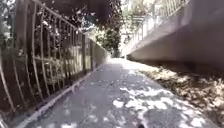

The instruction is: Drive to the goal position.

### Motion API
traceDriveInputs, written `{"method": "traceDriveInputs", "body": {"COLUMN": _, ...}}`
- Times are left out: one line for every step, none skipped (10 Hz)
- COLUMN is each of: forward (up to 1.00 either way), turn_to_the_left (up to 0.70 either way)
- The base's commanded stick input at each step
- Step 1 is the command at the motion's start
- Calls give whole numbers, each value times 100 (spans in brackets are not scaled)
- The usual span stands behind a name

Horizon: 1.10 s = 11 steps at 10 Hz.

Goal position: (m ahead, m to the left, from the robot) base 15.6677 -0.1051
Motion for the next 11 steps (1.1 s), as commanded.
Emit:
{"method": "traceDriveInputs", "body": {"forward": 50, "turn_to_the_left": 0}}
{"method": "traceDriveInputs", "body": {"forward": 50, "turn_to_the_left": 0}}
{"method": "traceDriveInputs", "body": {"forward": 50, "turn_to_the_left": 0}}
{"method": "traceDriveInputs", "body": {"forward": 50, "turn_to_the_left": 0}}
{"method": "traceDriveInputs", "body": {"forward": 50, "turn_to_the_left": 0}}
{"method": "traceDriveInputs", "body": {"forward": 50, "turn_to_the_left": 0}}
{"method": "traceDriveInputs", "body": {"forward": 50, "turn_to_the_left": 0}}
{"method": "traceDriveInputs", "body": {"forward": 50, "turn_to_the_left": 0}}
{"method": "traceDriveInputs", "body": {"forward": 50, "turn_to_the_left": 0}}
{"method": "traceDriveInputs", "body": {"forward": 50, "turn_to_the_left": 0}}
{"method": "traceDriveInputs", "body": {"forward": 50, "turn_to_the_left": 0}}
